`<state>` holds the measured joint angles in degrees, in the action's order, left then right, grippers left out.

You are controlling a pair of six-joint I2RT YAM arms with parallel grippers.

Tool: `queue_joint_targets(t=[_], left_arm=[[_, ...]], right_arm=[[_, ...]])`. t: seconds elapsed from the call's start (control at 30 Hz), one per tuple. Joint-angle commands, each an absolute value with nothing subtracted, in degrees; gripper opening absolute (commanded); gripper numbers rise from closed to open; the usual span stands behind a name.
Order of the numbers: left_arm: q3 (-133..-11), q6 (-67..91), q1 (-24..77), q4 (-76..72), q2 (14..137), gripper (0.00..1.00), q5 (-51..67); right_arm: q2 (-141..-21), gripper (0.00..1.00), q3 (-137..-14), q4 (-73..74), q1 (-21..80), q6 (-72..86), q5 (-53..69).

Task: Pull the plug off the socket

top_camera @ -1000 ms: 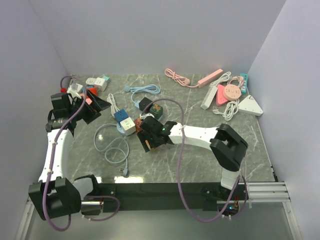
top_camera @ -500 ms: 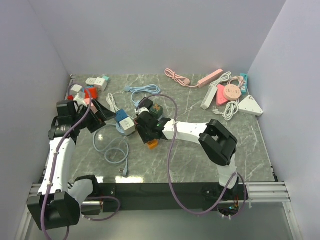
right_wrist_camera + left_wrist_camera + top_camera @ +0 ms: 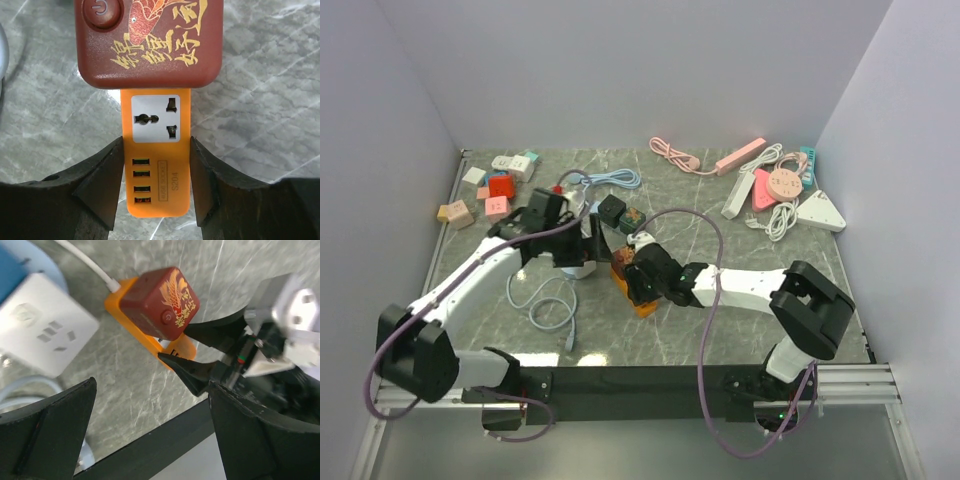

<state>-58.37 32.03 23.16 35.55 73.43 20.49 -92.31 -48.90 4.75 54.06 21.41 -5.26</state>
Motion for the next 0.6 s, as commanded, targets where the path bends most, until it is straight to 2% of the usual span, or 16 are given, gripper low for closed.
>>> queue_joint_targets(t=[0.0, 0.23, 0.27, 0.33, 0.37, 0.47, 0.53, 0.57], left_arm=[[-62.2, 33.7, 28.0, 34.5, 77.0, 1.0, 13.7], [-65.8, 30.9, 34.1, 34.6, 85.5, 0.99, 8.4], [-65.7, 30.0, 34.2, 34.4, 86.5, 0.99, 7.8], [-65.8, 28.7, 34.2, 33.8, 87.3, 0.99, 6.7], [-66.1, 28.0, 34.2, 33.7, 87.7, 1.0, 6.4], [-67.1, 24.1, 34.2, 32.9, 89.8, 1.0, 7.4], [-67.9, 20.1, 34.2, 32.6, 91.3, 0.99, 8.1], [-69.0, 17.8, 34.2, 32.8, 92.1, 0.99, 8.3]], right_arm=[[-93.2, 0.0, -45.6, 12.6, 54.0, 22.2, -8.0], [-94.0, 0.0, -47.8, 18.0, 54.0, 23.7, -9.6], [-94.3, 0.02, -48.2, 18.8, 54.1, 24.1, -9.2], [-93.5, 0.18, -47.6, 19.7, 54.1, 25.0, -8.5], [-92.9, 0.42, -46.9, 19.8, 54.1, 25.3, -8.3], [-88.8, 0.69, -44.5, 19.3, 54.1, 26.1, -6.0], [-84.4, 0.77, -42.9, 18.6, 54.1, 26.5, -4.1], [-82.8, 0.86, -42.5, 18.5, 54.1, 26.5, -3.7]])
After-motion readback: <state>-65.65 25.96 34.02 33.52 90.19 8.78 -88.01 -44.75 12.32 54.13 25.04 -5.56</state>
